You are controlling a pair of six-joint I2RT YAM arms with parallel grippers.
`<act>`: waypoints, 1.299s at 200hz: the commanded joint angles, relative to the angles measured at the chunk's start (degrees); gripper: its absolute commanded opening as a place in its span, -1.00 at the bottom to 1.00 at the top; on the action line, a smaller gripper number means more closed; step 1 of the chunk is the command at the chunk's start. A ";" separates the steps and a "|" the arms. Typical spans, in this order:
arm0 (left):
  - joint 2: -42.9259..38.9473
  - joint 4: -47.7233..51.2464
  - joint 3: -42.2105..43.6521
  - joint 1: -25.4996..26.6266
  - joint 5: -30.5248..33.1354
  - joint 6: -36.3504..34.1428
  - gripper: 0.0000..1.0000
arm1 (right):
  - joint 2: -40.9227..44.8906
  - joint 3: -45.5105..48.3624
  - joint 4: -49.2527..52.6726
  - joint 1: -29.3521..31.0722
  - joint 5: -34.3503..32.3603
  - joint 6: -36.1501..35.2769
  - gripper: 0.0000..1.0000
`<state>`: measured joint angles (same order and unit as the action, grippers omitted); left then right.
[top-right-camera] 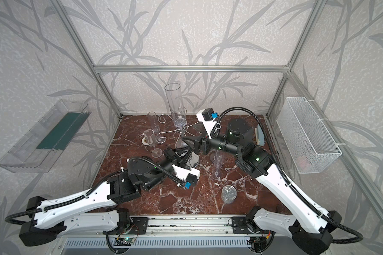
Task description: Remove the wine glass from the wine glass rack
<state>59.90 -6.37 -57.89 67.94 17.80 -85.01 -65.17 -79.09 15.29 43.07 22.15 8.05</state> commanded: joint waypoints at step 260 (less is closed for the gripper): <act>-6.68 8.29 -8.09 2.28 -3.54 23.89 0.50 | 2.18 -1.07 -2.74 4.28 -8.83 -9.22 -1.00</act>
<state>56.62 -5.32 -57.01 69.93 18.57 -77.76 -67.07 -80.77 13.69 47.11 16.27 1.54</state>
